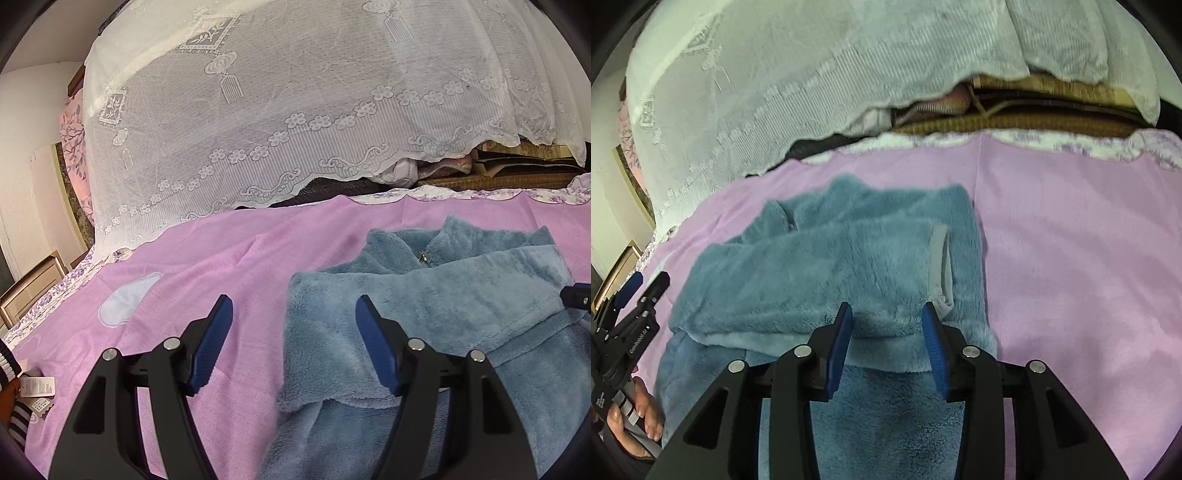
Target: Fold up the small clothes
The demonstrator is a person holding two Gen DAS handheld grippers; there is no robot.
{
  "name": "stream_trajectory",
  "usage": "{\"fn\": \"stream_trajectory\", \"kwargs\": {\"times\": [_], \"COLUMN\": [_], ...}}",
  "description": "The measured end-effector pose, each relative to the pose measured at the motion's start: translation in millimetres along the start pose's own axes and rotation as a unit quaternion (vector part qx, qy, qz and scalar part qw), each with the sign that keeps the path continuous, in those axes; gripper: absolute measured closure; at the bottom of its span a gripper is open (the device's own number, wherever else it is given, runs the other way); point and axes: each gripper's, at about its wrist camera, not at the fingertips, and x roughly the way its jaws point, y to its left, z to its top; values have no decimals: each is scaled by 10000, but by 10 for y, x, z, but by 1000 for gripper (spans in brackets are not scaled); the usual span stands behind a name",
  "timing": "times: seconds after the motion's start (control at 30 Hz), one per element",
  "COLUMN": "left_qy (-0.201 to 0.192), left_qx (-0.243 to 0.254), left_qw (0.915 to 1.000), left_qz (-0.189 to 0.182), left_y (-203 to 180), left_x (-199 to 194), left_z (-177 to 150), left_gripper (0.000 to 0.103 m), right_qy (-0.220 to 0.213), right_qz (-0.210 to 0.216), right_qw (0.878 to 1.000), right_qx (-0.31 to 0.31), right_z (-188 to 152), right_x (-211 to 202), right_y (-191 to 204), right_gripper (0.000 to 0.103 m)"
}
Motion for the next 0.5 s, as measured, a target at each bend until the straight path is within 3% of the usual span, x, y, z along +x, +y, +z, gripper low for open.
{"fn": "stream_trajectory", "kwargs": {"times": [0.33, 0.5], "left_qy": [-217, -238], "left_qx": [-25, -20], "left_qw": [9998, 9997], "left_qz": [44, 46], "left_y": [33, 38], "left_x": [-87, -93], "left_z": [8, 12], "left_gripper": [36, 35], "right_qy": [-279, -64], "right_qz": [36, 3], "right_qw": [9995, 9999], "right_qx": [-105, -125], "right_z": [-17, -20], "right_x": [-133, -51], "right_y": [37, 39], "right_gripper": [63, 62]}}
